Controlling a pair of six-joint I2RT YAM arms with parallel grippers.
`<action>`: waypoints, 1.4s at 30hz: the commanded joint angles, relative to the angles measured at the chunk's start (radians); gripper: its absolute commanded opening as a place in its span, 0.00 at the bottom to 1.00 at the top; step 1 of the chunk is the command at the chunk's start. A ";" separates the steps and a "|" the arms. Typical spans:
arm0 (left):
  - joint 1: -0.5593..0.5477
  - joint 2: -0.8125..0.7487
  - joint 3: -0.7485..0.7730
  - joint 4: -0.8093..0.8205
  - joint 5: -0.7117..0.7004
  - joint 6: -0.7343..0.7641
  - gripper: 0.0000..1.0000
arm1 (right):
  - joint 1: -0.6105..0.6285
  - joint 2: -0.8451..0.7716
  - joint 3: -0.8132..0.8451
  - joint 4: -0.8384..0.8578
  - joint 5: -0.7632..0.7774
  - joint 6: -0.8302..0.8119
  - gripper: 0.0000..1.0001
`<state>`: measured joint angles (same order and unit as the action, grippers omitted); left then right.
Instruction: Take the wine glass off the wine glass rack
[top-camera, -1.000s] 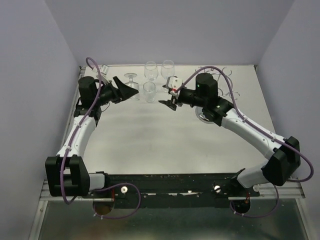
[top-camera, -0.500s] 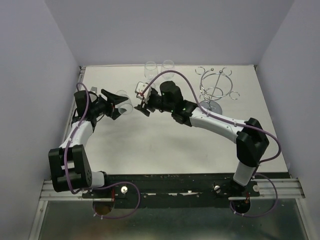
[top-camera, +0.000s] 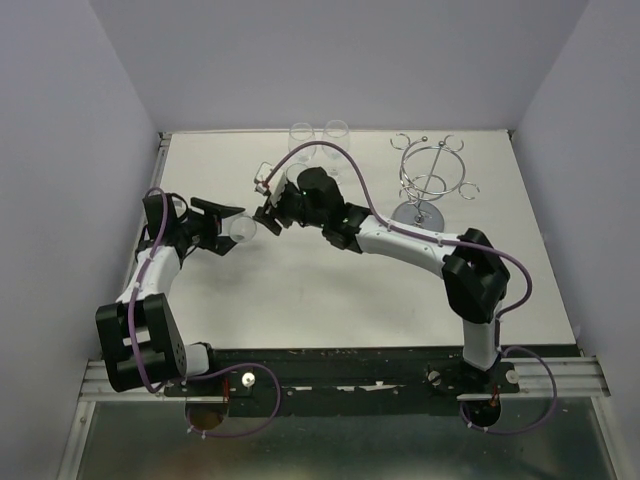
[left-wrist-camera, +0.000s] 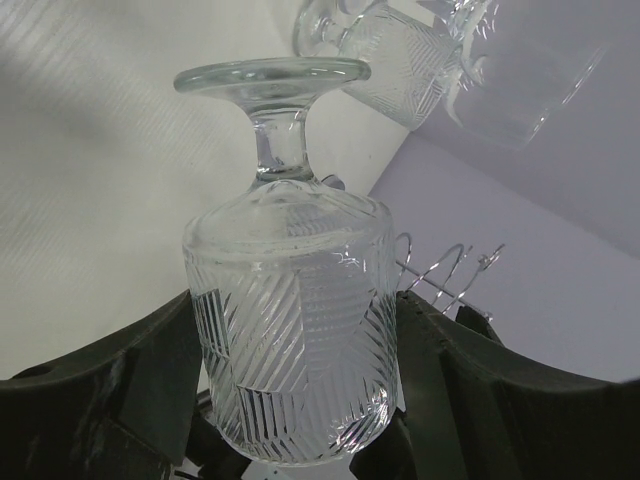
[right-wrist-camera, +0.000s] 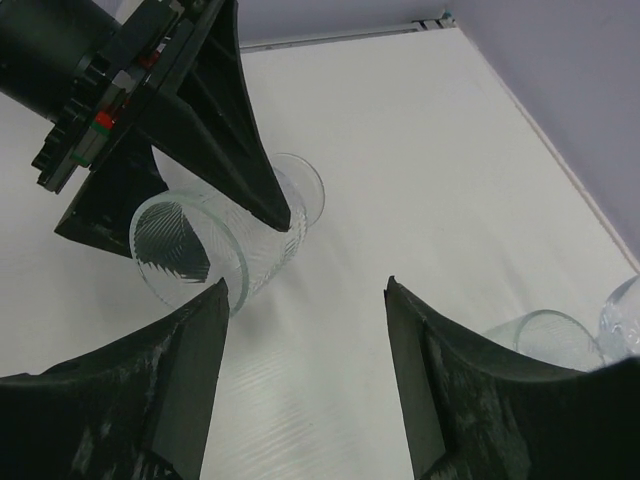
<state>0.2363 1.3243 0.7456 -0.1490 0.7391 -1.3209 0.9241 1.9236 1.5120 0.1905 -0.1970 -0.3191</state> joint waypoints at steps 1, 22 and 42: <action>0.017 -0.056 0.005 -0.061 -0.026 -0.073 0.00 | 0.022 0.052 0.039 0.029 0.037 0.109 0.70; 0.040 -0.069 -0.022 -0.103 -0.010 -0.138 0.00 | 0.042 0.215 0.172 0.018 0.070 0.196 0.51; 0.029 -0.091 -0.014 -0.233 -0.063 -0.106 0.99 | 0.048 0.256 0.218 0.064 0.231 0.223 0.01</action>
<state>0.2707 1.2739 0.7254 -0.3107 0.6662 -1.4151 0.9825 2.1674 1.6871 0.1860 -0.0582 -0.1184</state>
